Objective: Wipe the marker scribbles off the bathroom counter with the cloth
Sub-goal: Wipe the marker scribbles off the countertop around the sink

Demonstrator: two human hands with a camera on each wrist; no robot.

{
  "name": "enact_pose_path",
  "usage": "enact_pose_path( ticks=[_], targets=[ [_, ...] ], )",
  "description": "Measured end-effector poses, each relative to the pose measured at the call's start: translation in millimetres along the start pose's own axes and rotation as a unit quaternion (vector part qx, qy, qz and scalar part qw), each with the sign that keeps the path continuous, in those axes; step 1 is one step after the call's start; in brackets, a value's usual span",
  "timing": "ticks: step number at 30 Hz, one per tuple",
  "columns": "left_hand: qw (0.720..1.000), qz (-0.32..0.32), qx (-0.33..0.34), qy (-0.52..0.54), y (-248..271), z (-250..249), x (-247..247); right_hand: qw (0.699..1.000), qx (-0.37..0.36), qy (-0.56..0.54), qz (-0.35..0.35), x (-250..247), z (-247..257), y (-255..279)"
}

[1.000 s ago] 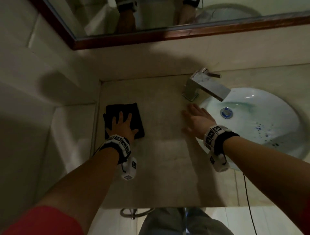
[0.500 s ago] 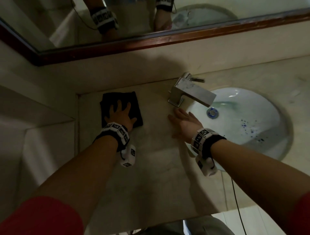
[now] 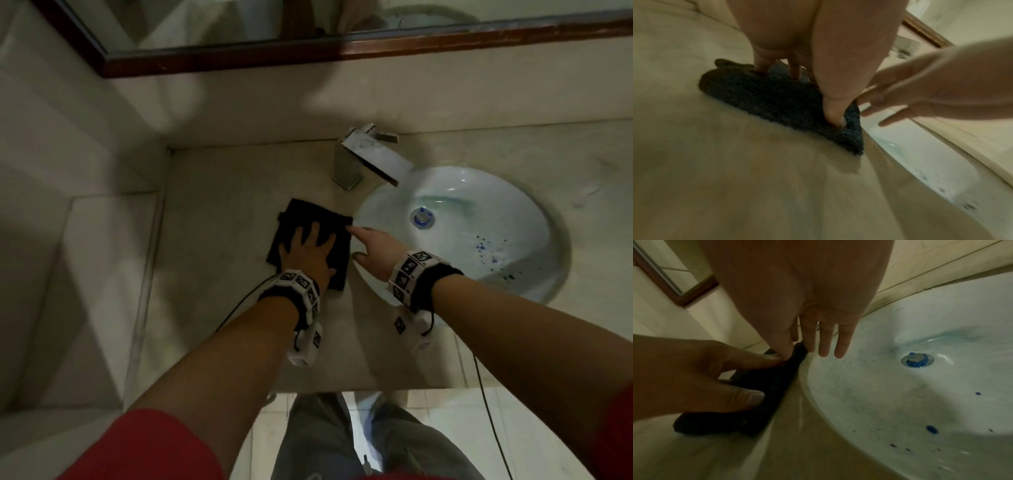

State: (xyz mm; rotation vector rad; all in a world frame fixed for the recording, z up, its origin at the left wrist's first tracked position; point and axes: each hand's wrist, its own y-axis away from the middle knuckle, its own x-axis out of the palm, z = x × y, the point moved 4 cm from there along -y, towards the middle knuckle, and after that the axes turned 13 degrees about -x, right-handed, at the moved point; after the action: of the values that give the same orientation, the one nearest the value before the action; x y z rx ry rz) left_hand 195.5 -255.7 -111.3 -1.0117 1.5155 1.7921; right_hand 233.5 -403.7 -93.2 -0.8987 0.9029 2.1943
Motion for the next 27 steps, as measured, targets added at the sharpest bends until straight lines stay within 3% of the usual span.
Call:
enact_pose_path(
  ticks=[8, 15, 19, 23, 27],
  targets=[
    [1.0, 0.003, -0.002, 0.006, 75, -47, 40, 0.999, -0.044, 0.008, 0.031, 2, -3, 68],
    [0.998, -0.031, 0.002, 0.056, 104, -62, 47, 0.992, -0.073, 0.036, 0.095, 7, -7, 95],
    [0.995, -0.073, -0.02, 0.071, 103, -65, 30, 0.99, -0.048, 0.036, 0.127, 7, -12, 95],
    [0.984, 0.003, -0.028, 0.176, 79, -61, 15, 0.994, -0.031, 0.028, 0.1, -11, -14, 88],
    [0.954, 0.007, 0.041, 0.297, 63, -67, -29, 0.997, -0.047, 0.021, 0.055, -52, -3, 81]
  ],
)
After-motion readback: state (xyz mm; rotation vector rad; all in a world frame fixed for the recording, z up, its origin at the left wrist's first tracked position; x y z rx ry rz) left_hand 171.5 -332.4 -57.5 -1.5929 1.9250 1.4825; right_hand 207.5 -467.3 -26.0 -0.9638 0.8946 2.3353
